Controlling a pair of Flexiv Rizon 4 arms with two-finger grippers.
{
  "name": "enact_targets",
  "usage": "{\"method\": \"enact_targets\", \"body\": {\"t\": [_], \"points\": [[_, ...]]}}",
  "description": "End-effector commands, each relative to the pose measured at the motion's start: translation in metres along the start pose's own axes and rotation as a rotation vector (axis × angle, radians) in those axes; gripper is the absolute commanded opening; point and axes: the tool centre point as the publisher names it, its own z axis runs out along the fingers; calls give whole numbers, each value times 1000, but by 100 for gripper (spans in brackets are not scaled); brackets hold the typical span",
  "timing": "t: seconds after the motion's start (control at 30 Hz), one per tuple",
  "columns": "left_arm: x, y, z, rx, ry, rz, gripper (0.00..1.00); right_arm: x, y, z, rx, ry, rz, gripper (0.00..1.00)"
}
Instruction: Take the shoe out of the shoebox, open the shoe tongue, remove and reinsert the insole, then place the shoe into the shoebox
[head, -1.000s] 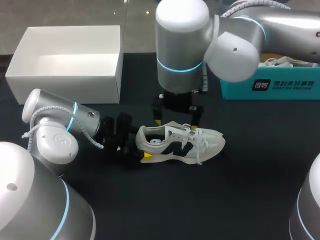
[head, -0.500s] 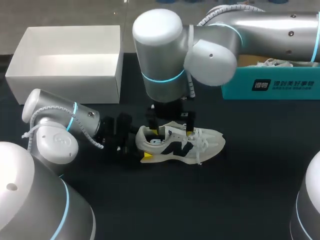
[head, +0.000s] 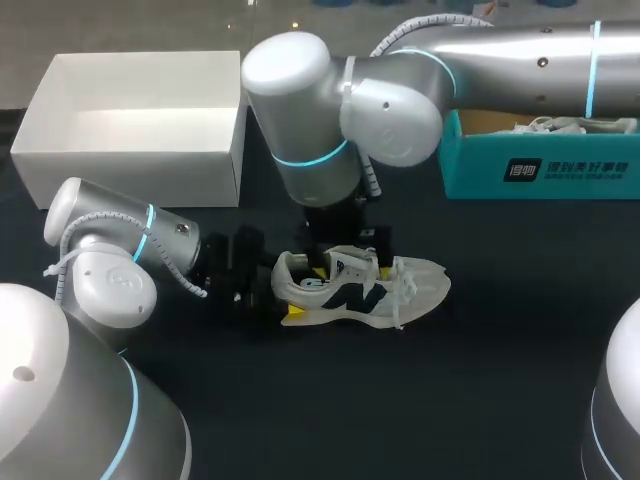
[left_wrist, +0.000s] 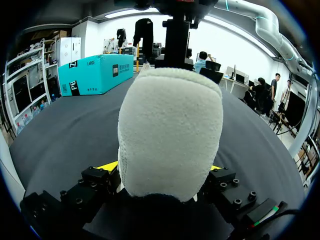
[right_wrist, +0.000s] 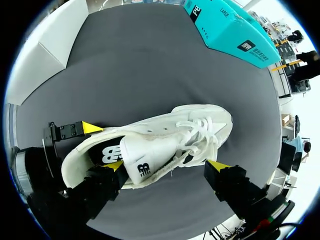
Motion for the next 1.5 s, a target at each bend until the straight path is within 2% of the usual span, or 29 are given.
{"method": "enact_targets", "body": {"t": [0.03,0.07,0.1,0.17,0.23,0.33,0.73,1.13,1.5], "points": [[0,1,3,-2,-2,0,0,1,-2,-1,-2,-36,127,91],[0,1,3,-2,-2,0,0,0,-2,-1,0,-41,130,73],[0,1,3,-2,-2,0,0,-2,-1,-2,1,-42,132,66],[0,1,3,-2,-2,0,0,-4,-1,-3,5,-49,136,46],[0,1,3,-2,-2,0,0,-6,0,-4,6,-52,136,33],[0,1,3,-2,-2,0,0,-9,2,-5,6,-54,141,2],[0,1,3,-2,-2,0,0,-27,16,-8,-17,19,141,0],[0,1,3,-2,-2,0,0,-76,16,-14,-99,218,110,0],[0,1,3,-2,-2,0,0,-117,15,-4,-68,273,82,0]]}}
